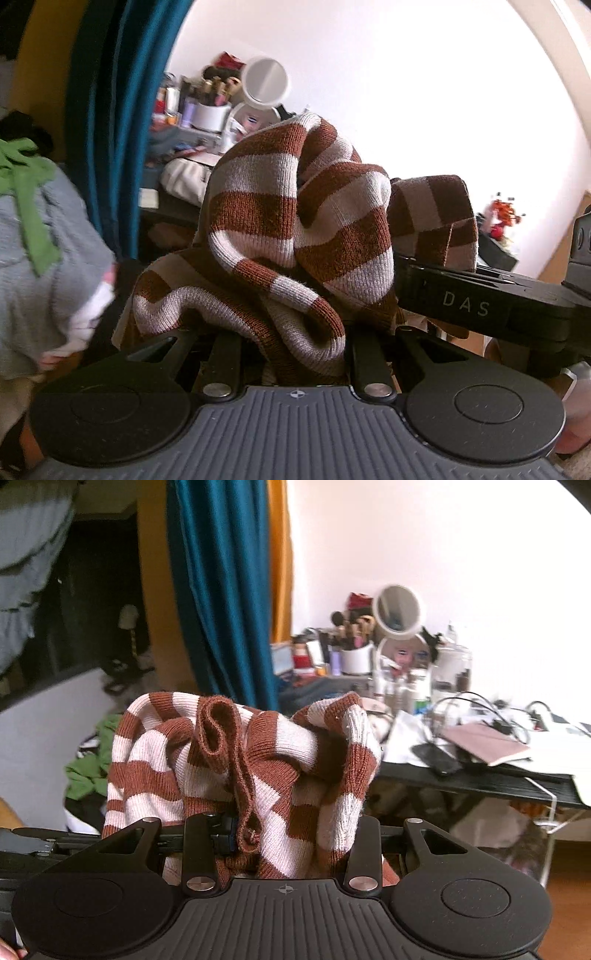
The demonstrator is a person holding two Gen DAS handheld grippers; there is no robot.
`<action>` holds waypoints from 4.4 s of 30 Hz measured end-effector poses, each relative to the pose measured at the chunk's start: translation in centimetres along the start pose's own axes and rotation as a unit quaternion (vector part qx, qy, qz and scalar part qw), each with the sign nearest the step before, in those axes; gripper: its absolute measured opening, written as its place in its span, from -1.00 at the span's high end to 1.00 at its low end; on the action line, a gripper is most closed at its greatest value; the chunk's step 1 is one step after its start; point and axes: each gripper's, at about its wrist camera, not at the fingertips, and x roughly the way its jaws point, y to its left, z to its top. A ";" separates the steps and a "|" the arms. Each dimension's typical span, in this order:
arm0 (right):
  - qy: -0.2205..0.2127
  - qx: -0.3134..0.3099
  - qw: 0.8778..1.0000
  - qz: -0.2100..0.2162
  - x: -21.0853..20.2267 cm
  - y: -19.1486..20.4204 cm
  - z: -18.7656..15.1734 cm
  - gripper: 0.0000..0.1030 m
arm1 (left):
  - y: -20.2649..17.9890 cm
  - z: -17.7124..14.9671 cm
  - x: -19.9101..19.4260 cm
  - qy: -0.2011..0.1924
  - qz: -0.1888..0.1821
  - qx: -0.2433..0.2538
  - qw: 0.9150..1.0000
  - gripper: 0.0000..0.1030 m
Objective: Fold clothes
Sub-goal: 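Carry the striped sweater with both tools toward the geometric-patterned table, then lower the striped sweater onto the patterned table with both tools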
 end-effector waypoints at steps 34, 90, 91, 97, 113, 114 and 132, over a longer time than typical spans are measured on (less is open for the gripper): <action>0.030 0.038 0.998 -0.047 8.5 -1.8 1.3 0.30 | 4.0 2.9 6.1 0.045 -0.043 0.023 0.998 0.61; -0.038 0.110 0.953 -0.278 4.0 -74.6 9.8 0.30 | -43.8 13.2 60.1 0.100 -0.242 0.145 0.954 0.62; -0.039 0.117 0.951 -0.285 4.1 -75.9 9.9 0.30 | -44.5 13.6 61.4 0.105 -0.250 0.149 0.951 0.62; -0.034 0.140 0.935 -0.323 4.2 -82.8 9.3 0.30 | -48.3 13.9 67.8 0.133 -0.291 0.160 0.934 0.62; 0.011 0.162 0.967 -0.196 7.3 -112.9 6.6 0.30 | -64.2 11.7 87.0 0.175 -0.161 0.148 0.960 0.65; 0.015 0.164 0.969 -0.186 7.3 -115.0 6.6 0.30 | -65.7 11.6 88.2 0.179 -0.149 0.148 0.961 0.65; 0.073 0.211 0.955 -0.194 9.1 -133.2 0.4 0.28 | -78.5 6.8 102.8 0.239 -0.076 0.151 0.956 0.64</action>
